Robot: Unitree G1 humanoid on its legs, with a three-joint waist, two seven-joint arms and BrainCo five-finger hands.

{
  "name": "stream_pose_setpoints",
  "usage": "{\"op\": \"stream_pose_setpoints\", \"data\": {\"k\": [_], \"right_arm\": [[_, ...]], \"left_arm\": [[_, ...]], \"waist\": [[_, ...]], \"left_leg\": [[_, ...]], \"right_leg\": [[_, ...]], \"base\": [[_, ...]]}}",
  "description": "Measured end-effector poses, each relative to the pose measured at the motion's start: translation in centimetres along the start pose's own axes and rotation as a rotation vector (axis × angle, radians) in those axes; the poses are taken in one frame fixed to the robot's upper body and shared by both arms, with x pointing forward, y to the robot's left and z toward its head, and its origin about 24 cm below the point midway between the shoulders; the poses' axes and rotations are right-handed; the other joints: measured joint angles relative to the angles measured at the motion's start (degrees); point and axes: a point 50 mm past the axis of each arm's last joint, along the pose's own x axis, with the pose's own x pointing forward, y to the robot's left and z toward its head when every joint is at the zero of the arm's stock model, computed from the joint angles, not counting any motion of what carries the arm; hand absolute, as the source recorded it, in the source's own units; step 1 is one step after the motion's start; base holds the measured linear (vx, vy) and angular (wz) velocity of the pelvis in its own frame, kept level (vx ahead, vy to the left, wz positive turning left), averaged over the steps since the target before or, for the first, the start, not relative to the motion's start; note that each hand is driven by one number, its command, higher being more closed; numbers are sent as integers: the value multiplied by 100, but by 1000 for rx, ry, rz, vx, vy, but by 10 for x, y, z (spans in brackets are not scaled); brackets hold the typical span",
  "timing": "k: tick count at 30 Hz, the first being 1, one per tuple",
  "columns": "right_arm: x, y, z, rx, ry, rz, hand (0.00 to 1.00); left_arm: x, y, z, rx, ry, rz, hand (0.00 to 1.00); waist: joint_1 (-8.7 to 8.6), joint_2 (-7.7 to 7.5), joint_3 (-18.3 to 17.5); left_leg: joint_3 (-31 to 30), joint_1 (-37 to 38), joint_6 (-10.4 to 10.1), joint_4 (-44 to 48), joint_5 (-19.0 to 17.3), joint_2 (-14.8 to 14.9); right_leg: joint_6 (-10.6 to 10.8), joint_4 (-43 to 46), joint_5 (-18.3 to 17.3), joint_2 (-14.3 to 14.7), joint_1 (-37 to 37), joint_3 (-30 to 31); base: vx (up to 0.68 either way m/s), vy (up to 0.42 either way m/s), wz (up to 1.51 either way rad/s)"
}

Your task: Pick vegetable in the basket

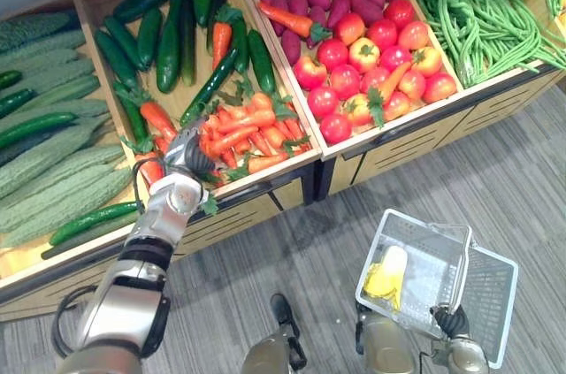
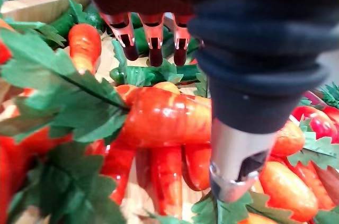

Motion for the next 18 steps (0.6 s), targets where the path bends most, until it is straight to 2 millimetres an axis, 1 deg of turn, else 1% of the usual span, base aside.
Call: {"op": "stream_pose_setpoints", "data": {"k": [1, 2, 5, 6, 7, 9, 12, 14, 18], "right_arm": [[1, 1, 4, -1, -15, 6, 100], [1, 2, 5, -2, -20, 9, 100], [1, 2, 7, 0, -33, 7, 100], [2, 2, 11, 3, -48, 7, 100], [2, 2, 13, 9, -56, 7, 100], [3, 2, 15, 11, -64, 7, 100], [4, 3, 19, 16, -79, 9, 100], [4, 5, 22, 13, -90, 16, 100], [3, 8, 24, 6, -101, 28, 100]], "left_arm": [[3, 2, 1, -1, 4, 5, 0], [3, 2, 0, -1, 10, 4, 100], [8, 2, 8, -15, 12, 17, 100], [12, 7, 11, -18, 10, 49, 100], [17, 14, 17, -22, 9, 90, 100], [23, 23, 20, -29, 19, 130, 100], [27, 32, 22, -46, 36, 165, 100], [28, 32, 21, -49, 52, 164, 100], [27, 20, 18, -70, 100, 134, 100]], "waist": [[5, -25, 20], [0, -31, 30], [-6, -44, 75], [-4, -58, 147], [0, -103, 192], [5, -135, 249], [6, -143, 253], [-1, -147, 255], [-3, -167, 266]], "left_leg": [[59, -27, 0, 1, 0, 2], [82, -28, -1, 1, -1, 2], [148, -66, -15, 2, -13, 12], [162, -74, -33, 35, -29, 27], [241, -215, -66, 294, -135, 82], [325, -353, -63, 590, -266, 160], [451, -500, -79, 721, -295, 216], [466, -564, -80, 758, -298, 236], [530, -570, -69, 784, -335, 272]], "right_leg": [[0, 4, 0, 9, -55, 63], [0, 5, 0, 10, -65, 83], [0, 73, 0, 21, -164, 161], [0, 121, 0, 27, -188, 204], [0, 186, 0, 20, -269, 240], [0, 189, 0, 20, -276, 241], [0, 210, 0, 27, -393, 254], [-3, 210, 2, 36, -446, 264], [-37, 210, 30, 47, -452, 269]], "base": [[32, -7, -12], [50, -9, -17], [53, -9, -9], [37, -6, -4], [32, -6, -1], [0, 0, 0], [11, -30, -4], [3, -30, -4], [0, -19, -3]]}}
